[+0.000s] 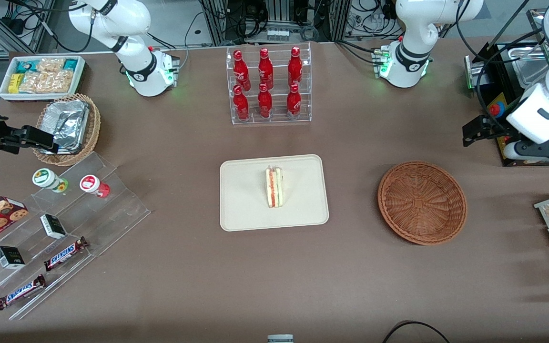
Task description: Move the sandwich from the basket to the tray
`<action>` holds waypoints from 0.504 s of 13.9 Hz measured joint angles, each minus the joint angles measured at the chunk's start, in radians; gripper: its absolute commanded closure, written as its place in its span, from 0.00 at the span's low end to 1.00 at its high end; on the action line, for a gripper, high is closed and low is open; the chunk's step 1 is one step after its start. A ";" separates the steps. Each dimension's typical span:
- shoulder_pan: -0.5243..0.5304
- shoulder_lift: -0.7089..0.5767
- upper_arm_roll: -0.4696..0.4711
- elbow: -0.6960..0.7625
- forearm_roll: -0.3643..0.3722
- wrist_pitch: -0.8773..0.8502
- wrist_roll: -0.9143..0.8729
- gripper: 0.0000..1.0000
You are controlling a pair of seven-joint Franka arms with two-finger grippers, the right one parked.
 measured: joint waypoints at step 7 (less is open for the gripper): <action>0.012 -0.044 -0.023 -0.024 -0.001 -0.001 -0.003 0.00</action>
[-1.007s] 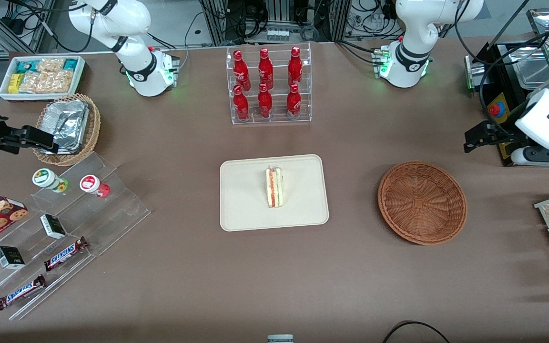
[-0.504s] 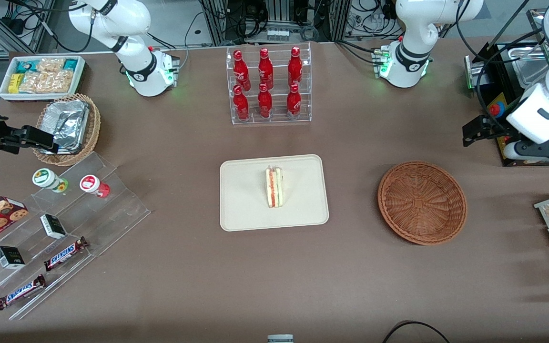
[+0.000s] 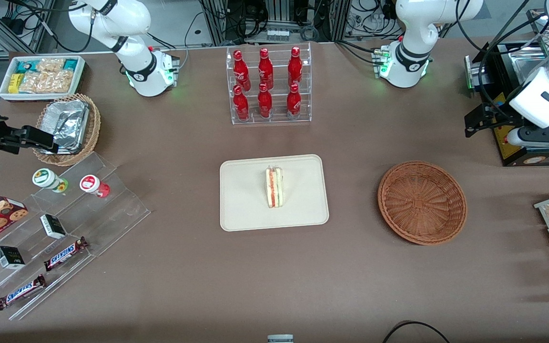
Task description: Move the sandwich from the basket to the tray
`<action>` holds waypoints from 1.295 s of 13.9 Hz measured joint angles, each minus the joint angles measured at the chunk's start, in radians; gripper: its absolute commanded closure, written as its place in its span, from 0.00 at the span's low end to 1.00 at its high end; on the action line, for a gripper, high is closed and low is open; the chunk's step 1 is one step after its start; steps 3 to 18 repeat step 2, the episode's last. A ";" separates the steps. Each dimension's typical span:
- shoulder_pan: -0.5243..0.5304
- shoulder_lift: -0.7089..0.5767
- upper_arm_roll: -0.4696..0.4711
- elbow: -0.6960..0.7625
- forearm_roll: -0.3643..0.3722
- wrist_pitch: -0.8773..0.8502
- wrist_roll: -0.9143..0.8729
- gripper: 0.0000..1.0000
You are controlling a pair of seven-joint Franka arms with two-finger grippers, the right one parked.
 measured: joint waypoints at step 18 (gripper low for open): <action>0.000 0.000 -0.003 0.000 0.000 0.000 0.000 0.00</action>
